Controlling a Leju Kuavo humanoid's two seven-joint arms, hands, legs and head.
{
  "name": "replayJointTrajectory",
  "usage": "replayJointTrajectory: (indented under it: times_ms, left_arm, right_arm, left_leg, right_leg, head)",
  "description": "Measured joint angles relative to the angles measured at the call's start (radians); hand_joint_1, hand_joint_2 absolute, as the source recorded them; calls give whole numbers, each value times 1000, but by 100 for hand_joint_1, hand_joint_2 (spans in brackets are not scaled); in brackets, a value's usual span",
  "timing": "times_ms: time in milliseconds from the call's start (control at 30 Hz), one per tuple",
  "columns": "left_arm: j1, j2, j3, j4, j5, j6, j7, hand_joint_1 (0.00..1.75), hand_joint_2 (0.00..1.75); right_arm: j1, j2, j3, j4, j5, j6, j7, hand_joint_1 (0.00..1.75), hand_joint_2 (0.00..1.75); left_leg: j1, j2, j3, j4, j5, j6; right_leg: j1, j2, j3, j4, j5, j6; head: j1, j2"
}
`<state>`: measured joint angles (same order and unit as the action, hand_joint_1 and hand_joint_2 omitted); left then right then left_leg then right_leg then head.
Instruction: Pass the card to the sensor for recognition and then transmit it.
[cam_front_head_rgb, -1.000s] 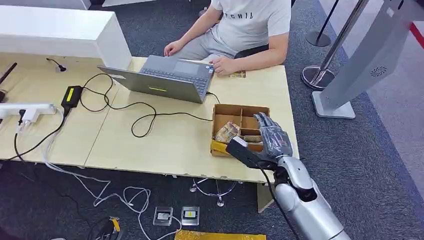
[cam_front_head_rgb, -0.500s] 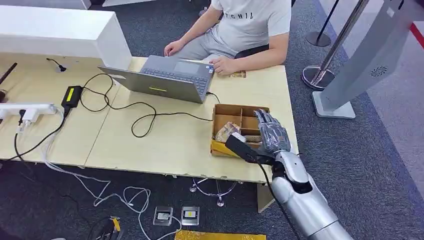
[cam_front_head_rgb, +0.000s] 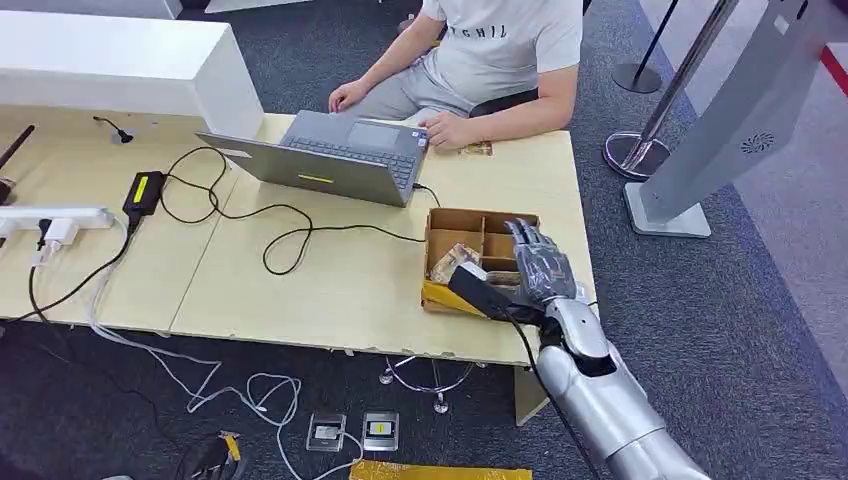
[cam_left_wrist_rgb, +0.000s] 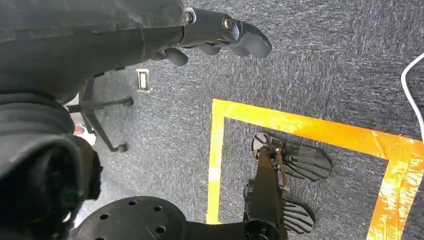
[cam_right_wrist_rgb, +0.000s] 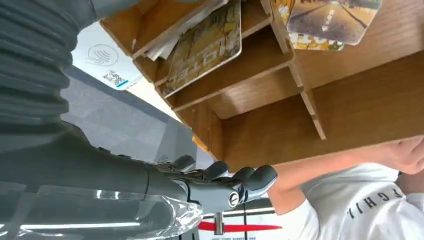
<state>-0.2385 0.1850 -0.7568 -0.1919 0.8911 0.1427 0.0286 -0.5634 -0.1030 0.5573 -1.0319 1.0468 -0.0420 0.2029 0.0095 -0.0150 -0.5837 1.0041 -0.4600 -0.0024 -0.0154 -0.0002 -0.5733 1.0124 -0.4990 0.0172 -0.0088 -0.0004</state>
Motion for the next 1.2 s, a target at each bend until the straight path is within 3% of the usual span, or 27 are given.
replayJointTrajectory:
  times_ms: [233,267,467,500,533,567,1200]
  left_arm:
    - [0,0,0,0,11,6,0,0,0]
    - [0,0,0,0,11,8,0,0,0]
    - [1,0,0,0,21,11,-2,0,0]
    - [1,0,0,0,21,11,-3,0,0]
    - [1,0,0,0,21,11,-3,0,0]
    - [1,0,0,0,21,11,-3,0,0]
    - [13,3,0,0,24,14,-18,0,0]
  right_arm:
    - [-23,21,0,57,1,-18,-32,0,175]
    - [-28,24,0,64,2,-19,-36,14,175]
    - [-56,48,4,130,3,-21,-40,14,175]
    - [-63,53,5,147,3,-21,-40,68,175]
    - [-65,56,7,156,3,-21,-41,168,175]
    - [-64,57,8,158,3,-21,-42,175,175]
    - [-70,60,14,162,-3,7,-54,175,175]
  left_leg:
    - [0,0,0,0,0,0]
    - [0,0,0,0,0,0]
    - [0,0,0,0,0,0]
    - [0,0,0,0,0,0]
    - [0,0,0,0,0,0]
    - [0,0,0,0,0,0]
    - [0,0,0,0,0,0]
  right_leg:
    - [0,0,0,0,0,0]
    - [0,0,0,0,0,0]
    - [0,0,0,0,0,0]
    - [0,0,0,0,0,0]
    - [0,0,0,0,0,0]
    - [0,0,0,0,0,0]
    - [0,0,0,0,0,0]
  head:
    - [0,0]
    - [0,0]
    - [0,0]
    - [0,0]
    - [0,0]
    - [0,0]
    - [0,0]
